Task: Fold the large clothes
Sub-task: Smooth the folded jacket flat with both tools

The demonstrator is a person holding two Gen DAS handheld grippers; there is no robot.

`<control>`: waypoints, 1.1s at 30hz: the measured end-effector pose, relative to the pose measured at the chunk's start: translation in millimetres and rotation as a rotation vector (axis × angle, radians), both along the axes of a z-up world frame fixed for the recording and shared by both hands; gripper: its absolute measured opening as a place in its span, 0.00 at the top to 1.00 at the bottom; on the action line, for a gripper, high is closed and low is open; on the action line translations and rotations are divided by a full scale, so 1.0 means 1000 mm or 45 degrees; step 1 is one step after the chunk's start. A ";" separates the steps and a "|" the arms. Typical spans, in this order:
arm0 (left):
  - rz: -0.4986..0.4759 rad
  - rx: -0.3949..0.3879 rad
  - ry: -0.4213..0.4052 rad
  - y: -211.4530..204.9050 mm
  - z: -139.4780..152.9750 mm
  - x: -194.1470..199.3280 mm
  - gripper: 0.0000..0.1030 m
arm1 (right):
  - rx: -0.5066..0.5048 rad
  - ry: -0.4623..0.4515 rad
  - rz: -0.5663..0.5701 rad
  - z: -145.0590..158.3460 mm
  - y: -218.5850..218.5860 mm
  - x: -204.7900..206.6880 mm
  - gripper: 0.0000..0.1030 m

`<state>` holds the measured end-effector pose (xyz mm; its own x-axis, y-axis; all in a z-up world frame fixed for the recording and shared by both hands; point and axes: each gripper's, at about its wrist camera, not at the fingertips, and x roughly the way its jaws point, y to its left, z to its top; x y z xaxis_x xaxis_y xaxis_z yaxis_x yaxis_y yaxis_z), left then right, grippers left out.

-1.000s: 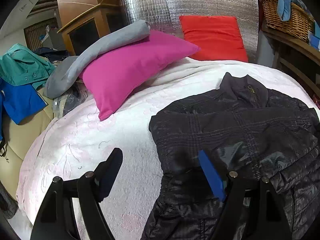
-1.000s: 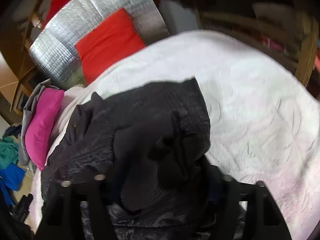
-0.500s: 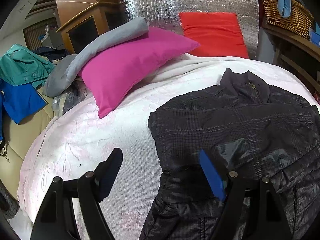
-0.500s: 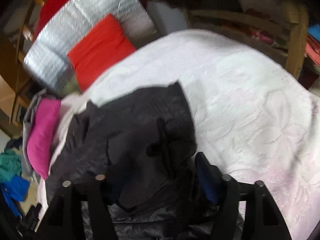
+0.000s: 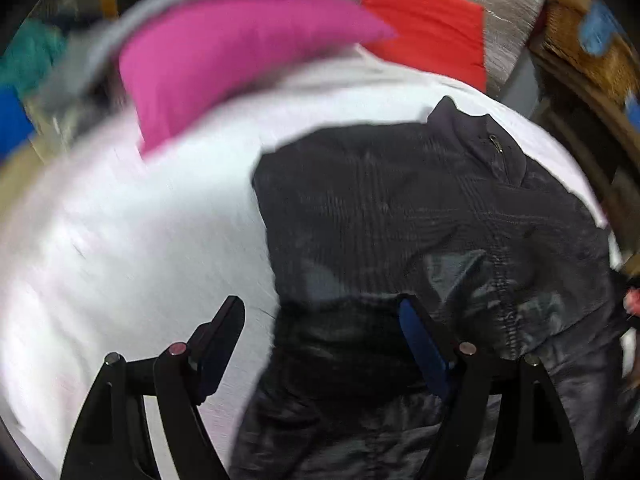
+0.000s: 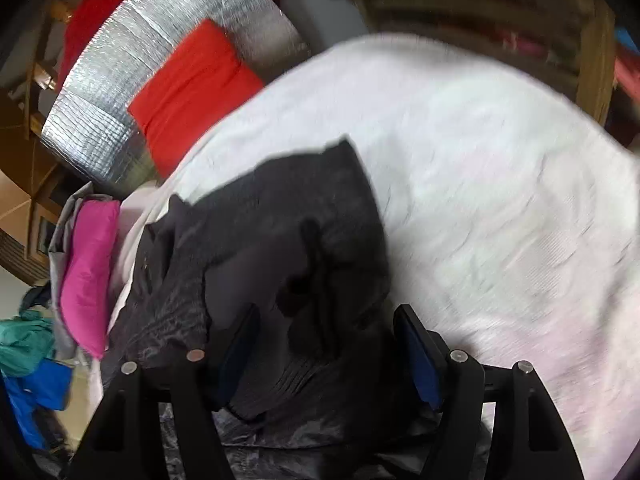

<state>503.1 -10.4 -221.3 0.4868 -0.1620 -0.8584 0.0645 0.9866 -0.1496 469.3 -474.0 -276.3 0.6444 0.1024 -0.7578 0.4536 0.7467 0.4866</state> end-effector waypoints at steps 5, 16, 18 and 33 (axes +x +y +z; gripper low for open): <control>0.026 -0.234 0.143 0.014 -0.021 0.015 0.22 | -0.045 -0.029 0.056 -0.003 0.010 0.006 0.33; 0.057 -0.244 0.132 0.009 -0.028 0.021 0.25 | -0.261 -0.003 0.105 0.001 0.022 0.011 0.56; 0.052 -0.188 0.114 0.003 -0.024 0.020 0.25 | -0.227 -0.023 0.096 0.007 0.019 0.008 0.56; -0.021 0.243 -0.203 -0.034 0.018 -0.014 0.25 | 0.000 -0.090 -0.041 0.009 -0.016 0.003 0.31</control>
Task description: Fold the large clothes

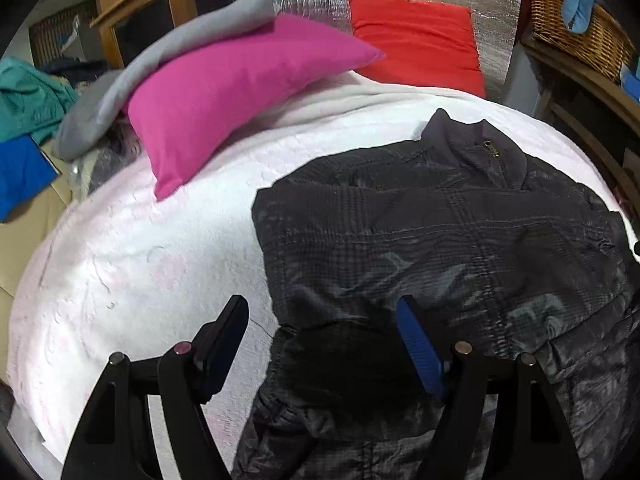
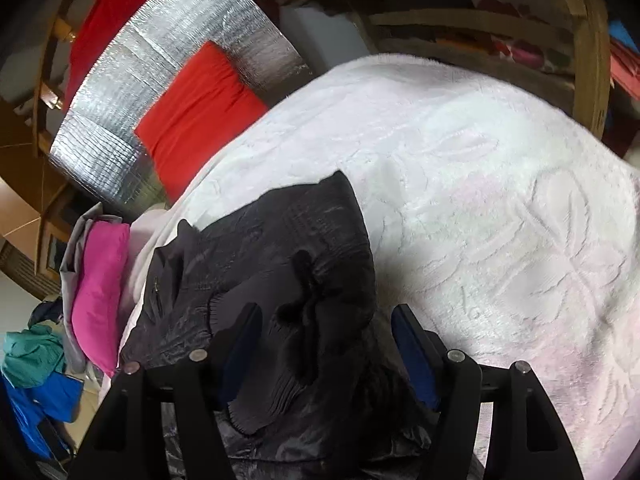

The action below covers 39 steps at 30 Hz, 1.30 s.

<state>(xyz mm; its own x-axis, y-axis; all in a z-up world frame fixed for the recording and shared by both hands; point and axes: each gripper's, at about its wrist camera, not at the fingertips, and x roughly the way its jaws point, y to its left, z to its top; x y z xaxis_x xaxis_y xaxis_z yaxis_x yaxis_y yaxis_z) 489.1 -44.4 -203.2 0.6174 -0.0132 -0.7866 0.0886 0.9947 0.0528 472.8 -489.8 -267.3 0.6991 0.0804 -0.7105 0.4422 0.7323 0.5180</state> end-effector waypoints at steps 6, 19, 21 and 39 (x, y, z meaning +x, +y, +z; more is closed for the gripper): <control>0.006 0.021 -0.028 0.006 0.001 -0.002 0.25 | 0.023 0.024 0.114 -0.012 0.019 0.015 0.38; -0.007 0.058 -0.020 0.004 -0.002 -0.004 0.25 | -0.149 0.051 0.118 -0.002 0.037 0.017 0.44; -0.003 0.057 -0.023 0.004 0.000 -0.004 0.25 | -0.132 0.021 0.104 0.004 0.035 0.013 0.42; -0.032 0.113 -0.126 0.014 0.039 -0.057 0.25 | -0.098 -0.001 0.144 0.031 0.038 -0.047 0.34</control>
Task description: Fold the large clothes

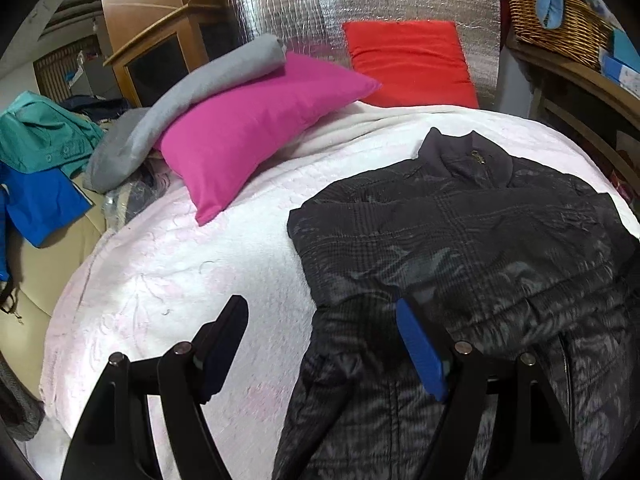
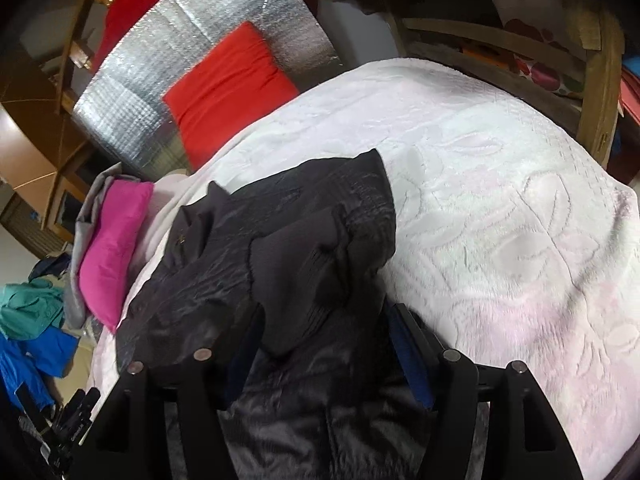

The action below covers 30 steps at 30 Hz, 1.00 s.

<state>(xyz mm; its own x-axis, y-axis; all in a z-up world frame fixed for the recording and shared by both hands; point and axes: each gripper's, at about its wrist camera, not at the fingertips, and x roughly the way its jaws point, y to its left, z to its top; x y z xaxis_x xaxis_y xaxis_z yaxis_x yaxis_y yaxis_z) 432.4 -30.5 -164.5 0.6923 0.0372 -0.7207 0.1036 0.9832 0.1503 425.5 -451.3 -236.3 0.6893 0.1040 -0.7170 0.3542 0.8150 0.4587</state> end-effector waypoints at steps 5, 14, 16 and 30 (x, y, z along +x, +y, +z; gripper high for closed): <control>-0.024 0.016 -0.008 0.001 0.005 -0.024 0.25 | -0.018 -0.042 0.043 0.009 0.016 -0.025 0.34; -0.065 0.030 0.065 -0.007 -0.012 -0.070 0.25 | -0.081 -0.118 0.108 0.019 0.035 -0.086 0.34; -0.087 -0.007 0.118 -0.010 -0.019 -0.081 0.25 | -0.061 -0.091 0.117 0.014 0.036 -0.096 0.34; 0.103 -0.152 0.226 0.032 -0.029 -0.074 0.25 | -0.080 -0.036 0.051 0.011 0.005 -0.106 0.34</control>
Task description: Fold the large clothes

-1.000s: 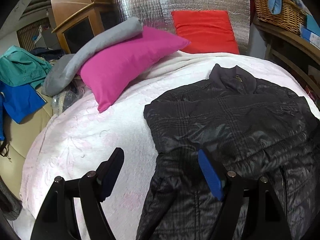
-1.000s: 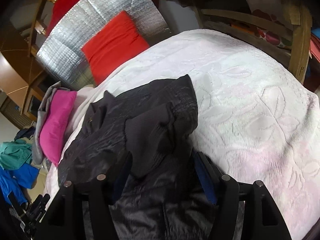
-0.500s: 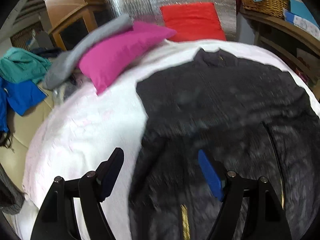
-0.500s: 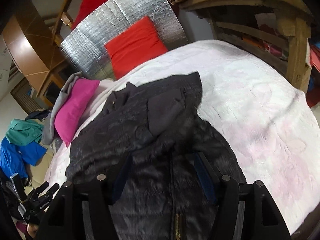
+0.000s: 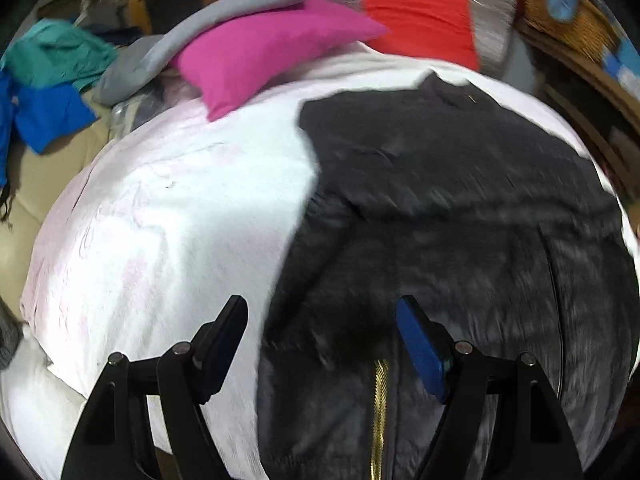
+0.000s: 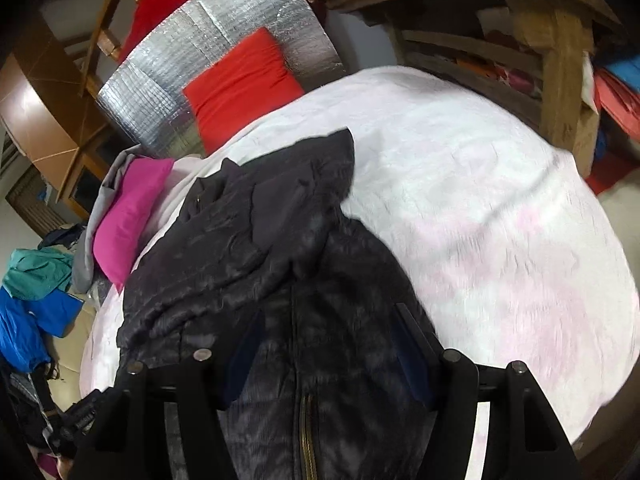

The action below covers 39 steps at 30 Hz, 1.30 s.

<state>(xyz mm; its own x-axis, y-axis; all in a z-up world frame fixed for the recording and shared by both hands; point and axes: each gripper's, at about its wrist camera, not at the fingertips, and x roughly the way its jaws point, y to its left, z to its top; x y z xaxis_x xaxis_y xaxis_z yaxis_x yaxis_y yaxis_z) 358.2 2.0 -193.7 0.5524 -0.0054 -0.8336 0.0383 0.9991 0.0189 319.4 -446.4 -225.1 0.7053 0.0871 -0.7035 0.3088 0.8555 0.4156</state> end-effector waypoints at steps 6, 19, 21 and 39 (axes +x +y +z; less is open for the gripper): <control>0.040 -0.129 0.080 0.022 -0.008 0.072 0.25 | 0.029 -0.023 0.053 0.001 -0.012 0.056 0.33; 0.155 -0.614 0.124 0.047 -0.042 0.180 0.25 | 0.324 0.041 0.000 -0.062 -0.034 0.168 0.31; 0.100 -0.587 0.133 0.036 -0.042 0.188 0.25 | 0.303 0.048 0.007 -0.064 -0.029 0.177 0.30; -0.099 -0.385 -0.082 -0.030 0.005 0.184 0.85 | -0.066 -0.113 0.019 -0.012 -0.002 0.163 0.73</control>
<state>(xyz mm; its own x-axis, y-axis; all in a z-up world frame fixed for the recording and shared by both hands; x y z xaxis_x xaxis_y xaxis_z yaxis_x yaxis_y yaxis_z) 542.4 -28.0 -189.0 0.5920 -0.2919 -0.7513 0.1232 0.9539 -0.2735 482.3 -448.5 -237.2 0.7642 0.0632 -0.6419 0.2599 0.8807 0.3960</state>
